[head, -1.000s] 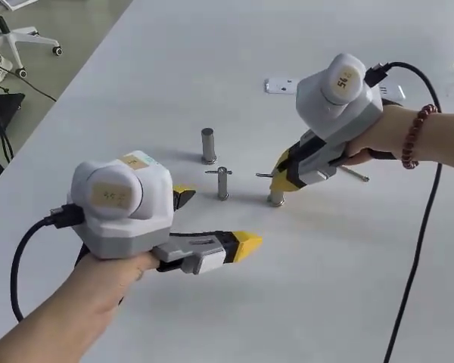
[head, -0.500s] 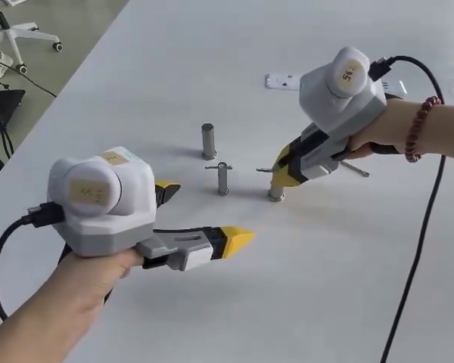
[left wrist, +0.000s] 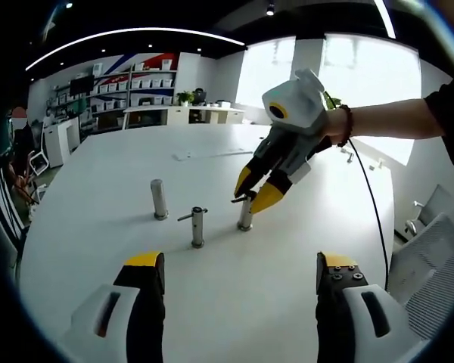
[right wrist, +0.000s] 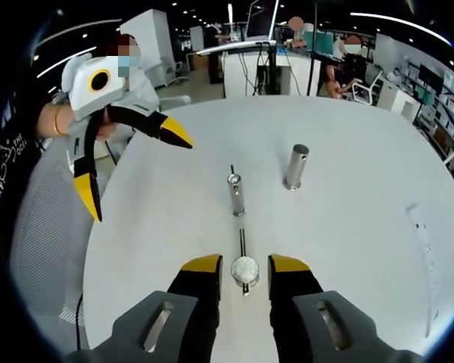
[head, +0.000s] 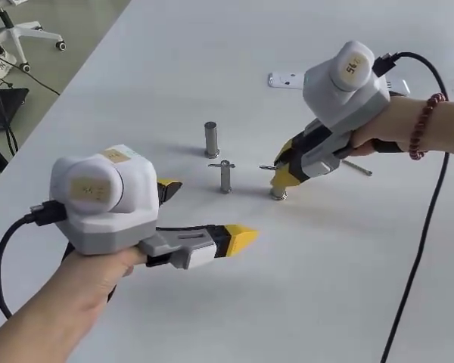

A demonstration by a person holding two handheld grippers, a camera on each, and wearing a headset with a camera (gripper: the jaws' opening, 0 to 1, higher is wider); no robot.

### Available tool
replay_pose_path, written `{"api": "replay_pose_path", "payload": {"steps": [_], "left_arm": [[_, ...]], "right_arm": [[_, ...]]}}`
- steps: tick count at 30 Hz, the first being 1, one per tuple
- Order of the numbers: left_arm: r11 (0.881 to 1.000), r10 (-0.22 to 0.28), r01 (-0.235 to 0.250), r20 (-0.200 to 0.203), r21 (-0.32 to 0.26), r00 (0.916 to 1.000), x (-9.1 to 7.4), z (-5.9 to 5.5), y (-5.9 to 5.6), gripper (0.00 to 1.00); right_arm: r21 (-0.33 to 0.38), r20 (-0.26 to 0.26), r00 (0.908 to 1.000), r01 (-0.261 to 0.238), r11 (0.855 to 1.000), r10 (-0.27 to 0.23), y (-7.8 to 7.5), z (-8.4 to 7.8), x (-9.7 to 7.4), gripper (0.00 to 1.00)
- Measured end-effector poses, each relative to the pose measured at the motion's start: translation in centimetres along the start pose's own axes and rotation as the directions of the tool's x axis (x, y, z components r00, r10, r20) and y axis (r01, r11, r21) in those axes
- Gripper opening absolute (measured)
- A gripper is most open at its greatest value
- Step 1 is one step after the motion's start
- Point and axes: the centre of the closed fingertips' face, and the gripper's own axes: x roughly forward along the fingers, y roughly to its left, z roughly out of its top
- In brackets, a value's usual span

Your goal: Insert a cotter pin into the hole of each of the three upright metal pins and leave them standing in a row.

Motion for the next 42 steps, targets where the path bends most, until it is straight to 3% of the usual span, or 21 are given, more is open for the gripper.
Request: {"api": "replay_pose_path", "payload": {"steps": [5, 9, 17, 21, 25, 31, 37, 42], "left_arm": [[1.0, 0.003, -0.003, 0.004, 0.006, 1.0, -0.3, 0.0, 0.1, 0.84], [1.0, 0.004, -0.004, 0.012, 0.011, 0.9999, -0.5, 0.2, 0.1, 0.85], [1.0, 0.014, -0.014, 0.023, 0.008, 0.9996, -0.7, 0.4, 0.2, 0.85], [1.0, 0.019, -0.019, 0.031, 0.003, 0.9993, -0.9, 0.4, 0.3, 0.85], [1.0, 0.025, -0.025, 0.033, 0.0, 0.9991, -1.0, 0.3, 0.4, 0.85], [0.999, 0.036, -0.036, 0.043, -0.008, 0.9984, -1.3, 0.3, 0.4, 0.83], [0.998, 0.063, -0.063, 0.051, 0.005, 0.9967, -1.3, 0.3, 0.6, 0.81], [0.998, 0.071, -0.071, 0.053, 0.0, 0.9961, -1.3, 0.2, 0.8, 0.79]], "right_arm": [[0.033, 0.032, 0.9995, -0.002, 0.999, 0.001, 0.0, 0.6, -0.3, 0.23], [0.086, 0.089, 0.996, -0.006, 0.996, -0.002, -0.1, 2.1, -0.6, 0.25], [0.137, 0.194, 0.98, 0.019, 0.99, -0.046, -1.5, 5.1, -0.4, 0.26], [0.159, 0.244, 0.9654, 0.054, 0.986, -0.092, -2.3, 6.6, 0.0, 0.27], [0.182, 0.264, 0.9561, 0.08, 0.98, -0.127, -3.3, 7.5, 0.8, 0.29], [0.212, 0.283, 0.9464, 0.097, 0.972, -0.156, -3.7, 8.4, 1.9, 0.3], [0.251, 0.314, 0.9284, 0.12, 0.96, -0.198, -5.0, 9.3, 3.2, 0.31], [0.263, 0.311, 0.9278, 0.124, 0.957, -0.206, -5.7, 9.1, 4.6, 0.3]]}}
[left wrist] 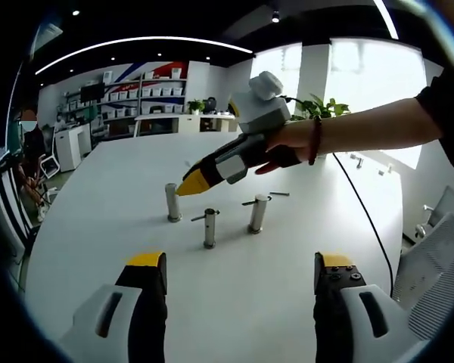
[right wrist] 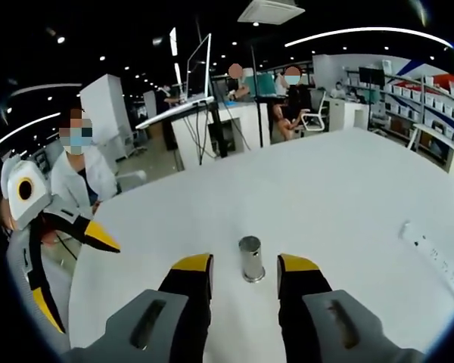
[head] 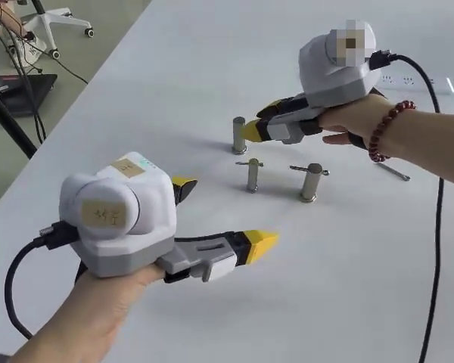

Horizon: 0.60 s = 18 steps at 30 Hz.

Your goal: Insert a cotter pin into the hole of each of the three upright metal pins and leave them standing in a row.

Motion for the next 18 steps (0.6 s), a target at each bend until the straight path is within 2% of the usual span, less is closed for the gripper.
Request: {"api": "replay_pose_path", "payload": {"steps": [5, 7, 12, 18], "left_arm": [[1.0, 0.006, -0.006, 0.017, -0.006, 0.9998, 0.1, 0.2, 0.2, 0.78], [1.0, 0.006, -0.006, 0.016, -0.006, 0.9998, 0.2, 0.1, 0.1, 0.78], [1.0, 0.001, -0.001, 0.009, -0.012, 1.0, 0.3, -0.3, 0.0, 0.76], [1.0, 0.007, -0.007, 0.009, -0.021, 0.9999, 0.1, -0.5, 0.2, 0.75]], "right_arm": [[-0.017, 0.006, 0.9999, 0.013, 1.0, -0.013, -0.8, -0.7, 1.6, 0.25], [-0.028, 0.005, 0.9998, 0.02, 0.999, -0.02, -0.8, -0.3, 1.7, 0.22], [-0.03, 0.002, 0.9999, 0.01, 0.999, -0.01, -1.3, -0.7, 2.9, 0.21], [-0.035, -0.023, 0.9997, 0.0, 0.999, -0.001, -1.5, -1.1, 3.5, 0.18]]}}
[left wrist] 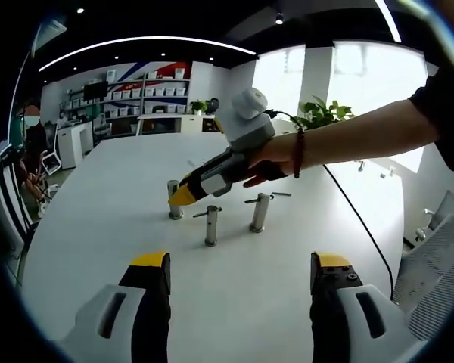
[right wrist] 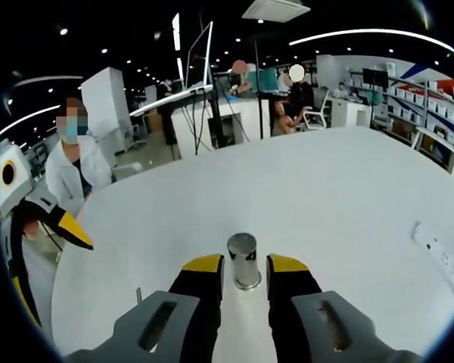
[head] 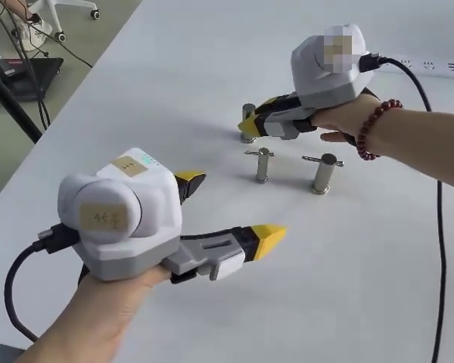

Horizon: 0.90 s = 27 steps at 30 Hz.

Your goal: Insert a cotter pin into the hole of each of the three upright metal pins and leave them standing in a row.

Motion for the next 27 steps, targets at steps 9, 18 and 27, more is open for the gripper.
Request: {"api": "replay_pose_path", "payload": {"steps": [9, 18, 27], "left_arm": [[1.0, 0.021, -0.021, 0.004, -0.009, 0.9998, -0.2, 0.03, 0.47, 0.74], [0.999, 0.036, -0.036, -0.004, -0.008, 0.9993, -0.21, -0.11, 0.82, 0.74], [0.999, 0.042, -0.042, 0.005, -0.007, 0.9991, -0.23, 0.3, 0.95, 0.74]], "right_arm": [[-0.008, 0.012, 0.9998, -0.015, 1.0, 0.015, 0.36, 0.41, 0.33, 0.12], [-0.023, 0.001, 0.9998, -0.02, 1.0, 0.02, 0.16, 0.38, 0.43, 0.09], [-0.059, -0.026, 0.9995, -0.016, 0.998, 0.014, -0.25, 0.4, 0.4, 0.08]]}}
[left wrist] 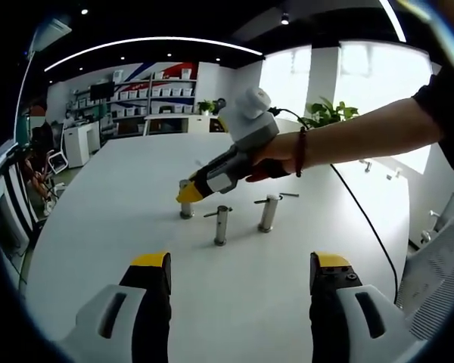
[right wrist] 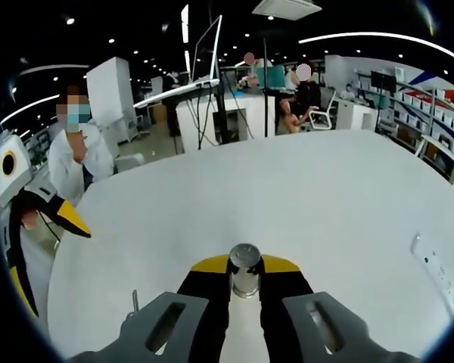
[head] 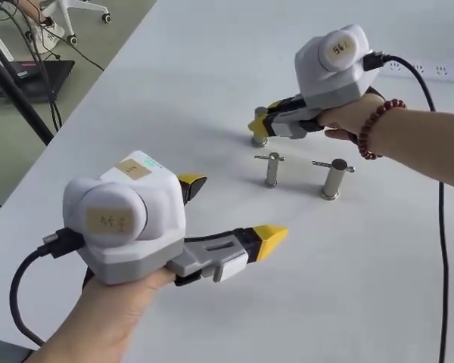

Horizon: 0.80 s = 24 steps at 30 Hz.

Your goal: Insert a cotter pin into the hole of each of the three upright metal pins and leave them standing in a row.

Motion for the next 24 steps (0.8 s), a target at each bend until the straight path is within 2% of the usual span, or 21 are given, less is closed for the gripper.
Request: {"api": "replay_pose_path", "payload": {"steps": [2, 10, 17, 24], "left_arm": [[1.0, 0.005, -0.005, 0.004, -0.002, 1.0, -0.1, 0.2, 0.1, 0.74], [1.0, 0.011, -0.011, 0.012, 0.002, 0.9999, -0.3, 0.5, 0.1, 0.74], [1.0, 0.011, -0.011, 0.014, -0.001, 0.9998, -0.6, 0.6, 0.1, 0.75], [1.0, 0.009, -0.009, 0.017, -0.008, 0.9998, -0.9, 0.6, -0.3, 0.75]], "right_arm": [[0.003, -0.001, 1.0, 0.0, 1.0, 0.0, 0.3, 0.1, -0.2, 0.08], [-0.001, -0.017, 0.9994, 0.028, 1.0, -0.028, -0.8, -0.5, -0.9, 0.08], [-0.001, -0.021, 0.9984, 0.053, 0.999, -0.053, -1.5, -1.0, -3.0, 0.08], [0.001, -0.041, 0.9954, 0.087, 0.996, -0.087, -1.9, -2.6, -5.5, 0.08]]}}
